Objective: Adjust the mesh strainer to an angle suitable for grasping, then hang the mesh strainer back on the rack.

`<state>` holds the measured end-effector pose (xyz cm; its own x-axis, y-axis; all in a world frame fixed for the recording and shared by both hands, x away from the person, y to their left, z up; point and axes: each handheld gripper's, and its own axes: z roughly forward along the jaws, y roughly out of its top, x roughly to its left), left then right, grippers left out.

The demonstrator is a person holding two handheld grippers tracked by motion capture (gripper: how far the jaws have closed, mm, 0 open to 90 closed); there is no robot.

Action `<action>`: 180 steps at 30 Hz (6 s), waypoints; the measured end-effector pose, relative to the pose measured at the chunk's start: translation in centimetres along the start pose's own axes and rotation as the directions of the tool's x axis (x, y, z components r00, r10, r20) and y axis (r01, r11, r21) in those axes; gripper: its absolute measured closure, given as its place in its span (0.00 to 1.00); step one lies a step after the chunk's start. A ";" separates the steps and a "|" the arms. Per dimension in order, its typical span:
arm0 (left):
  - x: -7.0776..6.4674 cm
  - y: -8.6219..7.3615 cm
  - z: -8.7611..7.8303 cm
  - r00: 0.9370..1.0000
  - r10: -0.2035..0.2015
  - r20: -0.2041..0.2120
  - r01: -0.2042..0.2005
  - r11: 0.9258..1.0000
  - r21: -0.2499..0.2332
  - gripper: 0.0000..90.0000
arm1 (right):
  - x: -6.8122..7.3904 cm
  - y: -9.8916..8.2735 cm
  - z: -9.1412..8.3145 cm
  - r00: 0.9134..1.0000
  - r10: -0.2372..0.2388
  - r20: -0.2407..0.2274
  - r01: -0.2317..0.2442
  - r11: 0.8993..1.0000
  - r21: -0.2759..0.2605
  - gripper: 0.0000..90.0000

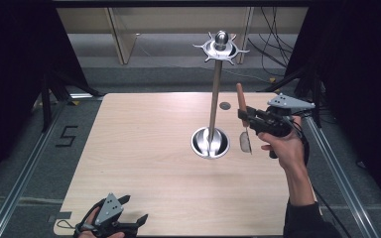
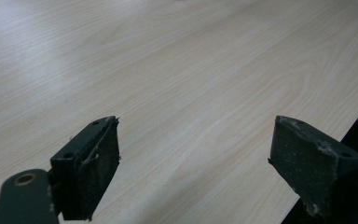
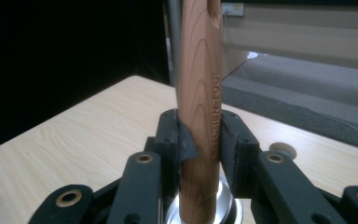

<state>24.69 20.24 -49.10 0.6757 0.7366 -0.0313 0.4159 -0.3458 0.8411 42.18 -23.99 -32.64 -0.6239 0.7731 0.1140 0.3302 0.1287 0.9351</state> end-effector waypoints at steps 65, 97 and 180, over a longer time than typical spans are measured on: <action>0.0 0.0 0.1 1.000 0.022 0.013 -0.022 1.000 0.015 0.17 | -0.3 7.7 1.8 0.997 -0.002 0.080 0.006 0.998 -0.058 0.79; 0.3 -0.1 0.2 1.000 0.026 0.004 -0.026 0.999 0.026 0.17 | 1.0 2.9 -2.9 0.995 -0.055 0.087 0.061 0.995 -0.076 0.57; 0.1 -0.1 -0.1 1.000 -0.017 0.002 0.017 1.000 -0.005 0.16 | 4.7 -14.6 0.7 0.994 -0.043 -0.099 0.071 0.954 0.293 0.35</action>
<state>24.69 20.40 -49.17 0.6698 0.7411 -0.0463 0.4240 -0.3306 0.8431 34.94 -21.83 -45.98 -0.7050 0.7012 0.1060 0.4780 0.3595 0.8014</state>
